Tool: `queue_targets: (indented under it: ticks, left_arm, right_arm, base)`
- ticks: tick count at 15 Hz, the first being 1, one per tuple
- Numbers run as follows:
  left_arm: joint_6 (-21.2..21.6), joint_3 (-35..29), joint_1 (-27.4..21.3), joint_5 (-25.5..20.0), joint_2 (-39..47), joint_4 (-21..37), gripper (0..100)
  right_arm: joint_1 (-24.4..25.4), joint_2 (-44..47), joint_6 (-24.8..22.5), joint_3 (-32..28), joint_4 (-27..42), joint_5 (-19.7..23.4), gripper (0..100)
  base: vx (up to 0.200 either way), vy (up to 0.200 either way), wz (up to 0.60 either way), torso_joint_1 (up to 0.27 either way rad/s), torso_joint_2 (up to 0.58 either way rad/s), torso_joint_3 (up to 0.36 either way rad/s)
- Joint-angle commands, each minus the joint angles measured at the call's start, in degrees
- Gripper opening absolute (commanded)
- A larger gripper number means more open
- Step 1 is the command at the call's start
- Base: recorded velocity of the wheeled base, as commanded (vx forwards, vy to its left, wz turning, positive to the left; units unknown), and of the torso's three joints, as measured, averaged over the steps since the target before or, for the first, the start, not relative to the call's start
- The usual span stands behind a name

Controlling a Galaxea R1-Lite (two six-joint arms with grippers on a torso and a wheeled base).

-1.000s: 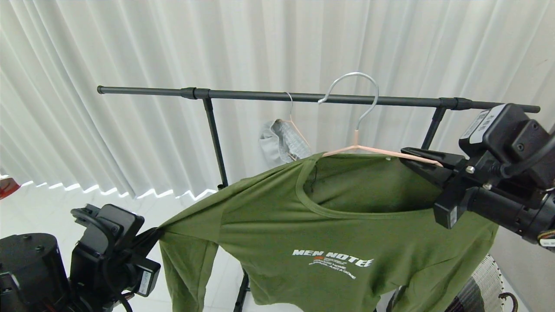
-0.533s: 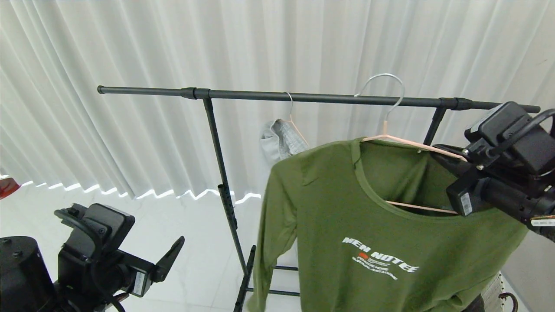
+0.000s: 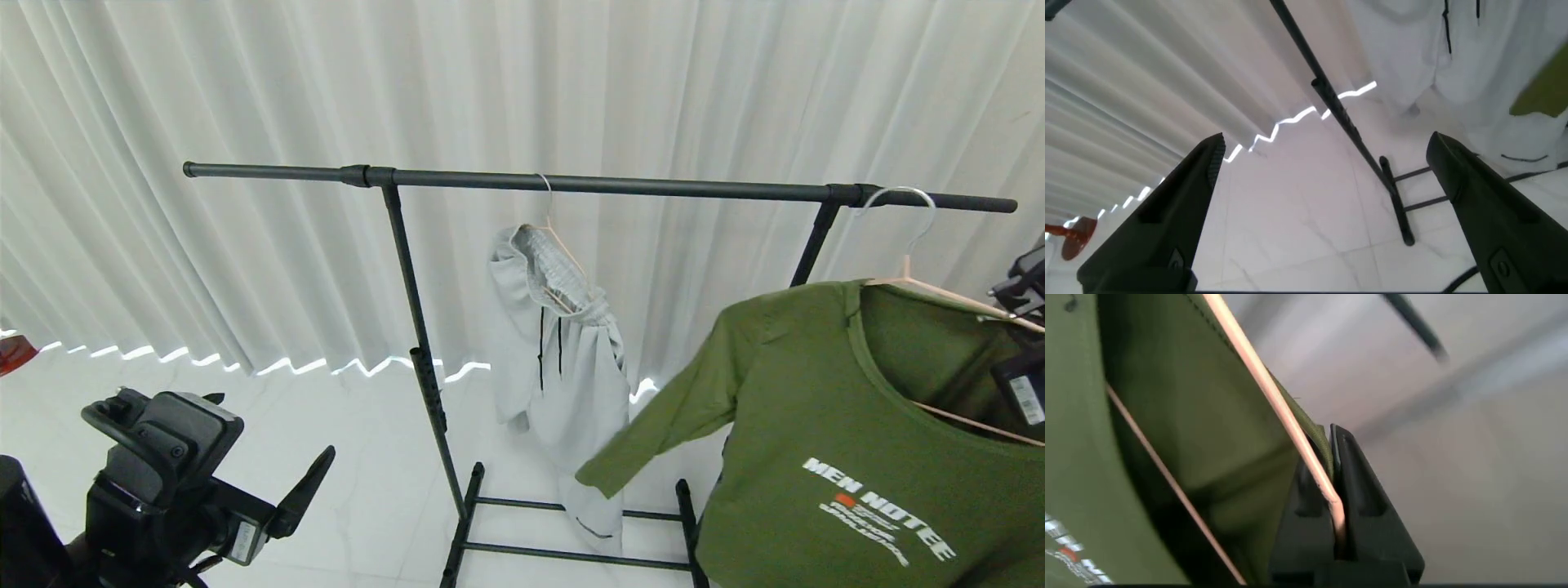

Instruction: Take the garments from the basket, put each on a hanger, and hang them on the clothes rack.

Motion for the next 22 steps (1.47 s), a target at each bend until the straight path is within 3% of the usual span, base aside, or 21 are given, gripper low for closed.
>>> queue_targets:
  ticks: [1,6,10,14,20,22]
  left_arm:
    - [0.05,0.05,-0.05,0.03,-0.19,-0.04,100]
    - [1.81,-0.39,-1.28,-0.14,-0.55,-0.04,100]
    - [1.98,0.66,-4.97,0.39,-1.86,-0.04,100]
    - [2.07,0.13,-5.06,0.56,-1.86,-0.04,100]
    - [2.07,-0.04,-5.06,0.56,-1.78,-0.04,100]
    - [1.98,0.05,-5.15,0.56,-1.78,-0.04,100]
  right_arm:
    - [-6.87,-5.33,-0.02,0.62,3.83,-0.45,0]
    - [-9.24,-5.94,1.12,1.5,4.71,-0.45,0]
    - [-9.33,-3.75,4.11,1.41,4.71,-0.45,0]
    - [-9.15,-2.52,5.78,1.5,4.62,-0.36,0]
    - [-8.27,5.75,13.42,-0.61,4.27,-0.36,0]
    - [-6.69,9.61,15.71,-2.54,4.27,-0.36,0]
  base:
    - [0.0,0.0,0.0,0.0,0.0,0.0]
    - [0.0,0.0,0.0,0.0,0.0,0.0]
    - [0.2,0.0,0.0,-0.007,0.0,0.006]
    - [0.2,0.0,0.0,0.012,0.0,-0.004]
    - [0.2,0.0,0.0,0.003,0.0,0.001]
    - [0.0,0.0,0.0,0.0,0.0,0.0]
